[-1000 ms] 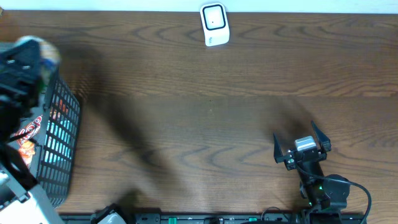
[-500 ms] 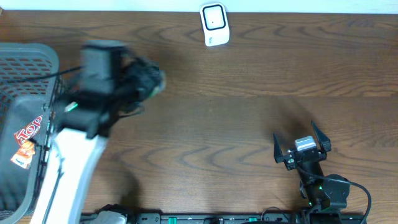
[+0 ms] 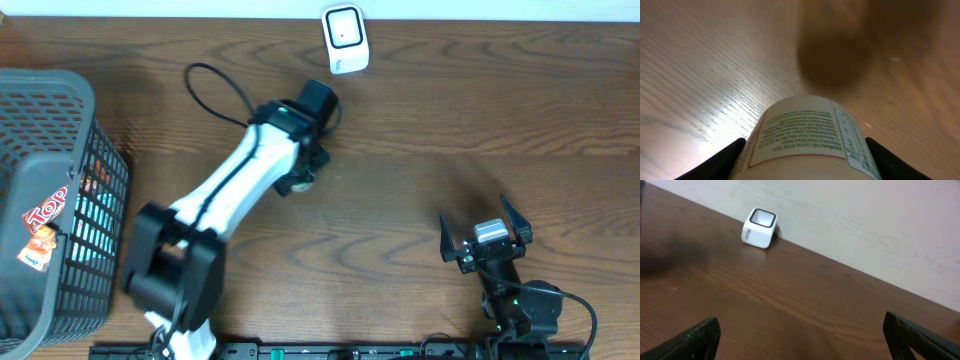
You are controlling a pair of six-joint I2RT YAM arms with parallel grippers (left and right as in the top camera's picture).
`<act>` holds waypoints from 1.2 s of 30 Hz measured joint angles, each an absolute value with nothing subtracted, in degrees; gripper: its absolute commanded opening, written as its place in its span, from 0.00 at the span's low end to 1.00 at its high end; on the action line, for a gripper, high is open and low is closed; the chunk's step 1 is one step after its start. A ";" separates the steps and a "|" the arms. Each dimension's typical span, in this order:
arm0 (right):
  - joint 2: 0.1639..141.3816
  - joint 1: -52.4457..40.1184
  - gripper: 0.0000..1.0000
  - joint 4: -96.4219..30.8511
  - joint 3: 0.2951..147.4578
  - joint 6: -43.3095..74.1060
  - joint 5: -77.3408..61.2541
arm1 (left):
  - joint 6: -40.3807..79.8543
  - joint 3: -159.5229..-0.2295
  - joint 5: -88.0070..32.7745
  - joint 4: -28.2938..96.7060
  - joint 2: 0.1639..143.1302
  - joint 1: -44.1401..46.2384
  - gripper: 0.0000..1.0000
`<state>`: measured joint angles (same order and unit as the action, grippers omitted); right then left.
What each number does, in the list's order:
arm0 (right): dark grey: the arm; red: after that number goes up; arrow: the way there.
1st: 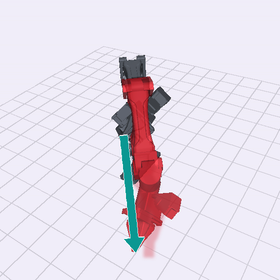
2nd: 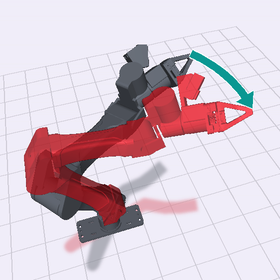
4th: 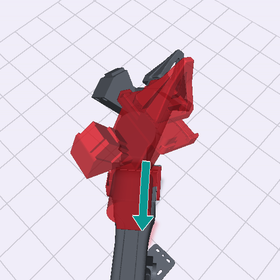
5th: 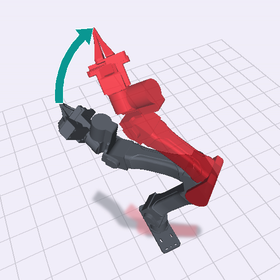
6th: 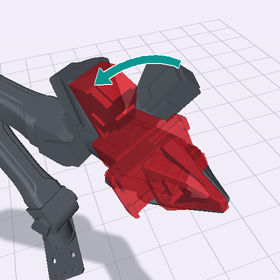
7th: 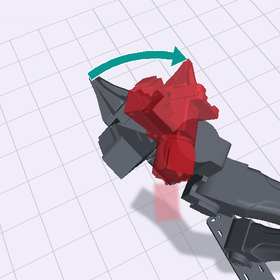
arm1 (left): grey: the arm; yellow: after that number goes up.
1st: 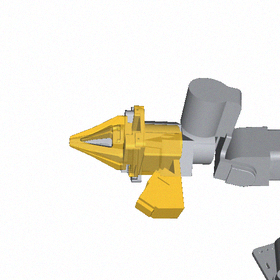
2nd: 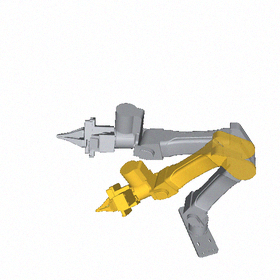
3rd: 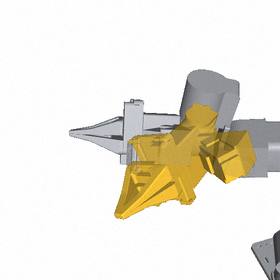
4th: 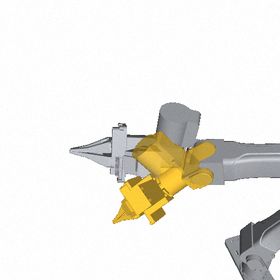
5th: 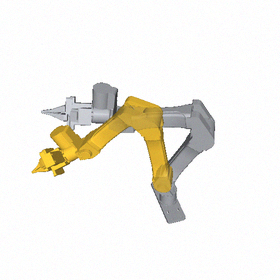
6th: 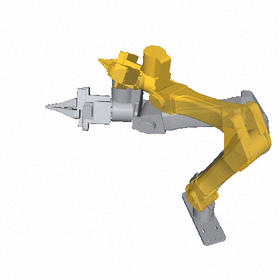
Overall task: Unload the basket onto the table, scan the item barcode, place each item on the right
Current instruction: 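Lift the jar out with the left gripper and set it mid-table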
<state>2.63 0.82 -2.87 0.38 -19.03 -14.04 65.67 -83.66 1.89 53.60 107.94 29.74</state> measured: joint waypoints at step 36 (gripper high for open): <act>2.63 0.82 0.99 -2.87 0.38 -19.03 -14.06 | 85.43 -83.72 3.57 53.47 99.48 34.72 0.92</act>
<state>2.63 0.82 -2.87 0.38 -19.03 -14.06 85.43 -83.72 3.57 53.47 99.48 34.72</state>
